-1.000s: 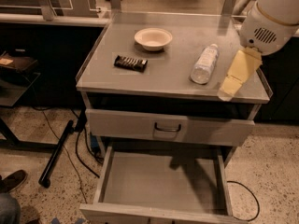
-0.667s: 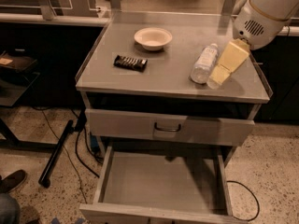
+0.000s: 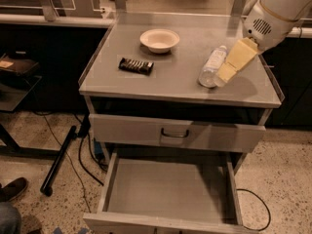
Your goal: Place blue plastic bottle into middle drawer
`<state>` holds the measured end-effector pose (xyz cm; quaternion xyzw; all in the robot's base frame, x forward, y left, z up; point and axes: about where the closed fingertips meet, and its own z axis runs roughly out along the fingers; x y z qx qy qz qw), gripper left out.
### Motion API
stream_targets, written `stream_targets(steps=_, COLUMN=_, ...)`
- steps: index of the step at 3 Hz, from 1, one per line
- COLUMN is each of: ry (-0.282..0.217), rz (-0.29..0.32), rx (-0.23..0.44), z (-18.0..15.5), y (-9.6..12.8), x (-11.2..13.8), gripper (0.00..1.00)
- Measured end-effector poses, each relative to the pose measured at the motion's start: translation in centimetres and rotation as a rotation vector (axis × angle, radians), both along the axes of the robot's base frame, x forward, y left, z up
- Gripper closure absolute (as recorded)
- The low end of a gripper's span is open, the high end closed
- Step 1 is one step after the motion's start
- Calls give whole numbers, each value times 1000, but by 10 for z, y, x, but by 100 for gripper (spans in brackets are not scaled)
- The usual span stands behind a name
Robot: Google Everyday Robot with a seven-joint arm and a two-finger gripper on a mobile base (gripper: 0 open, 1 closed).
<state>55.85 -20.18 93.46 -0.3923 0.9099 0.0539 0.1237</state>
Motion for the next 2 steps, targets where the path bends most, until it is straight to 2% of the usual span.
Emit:
stream_targets(steps=1, ry=52, rz=-225, rx=48, z=-16, y=-33, x=34, gripper=0)
stream_targets(steps=2, ry=81, rz=-346, rx=68, z=-24, y=-55, x=53, gripper=0)
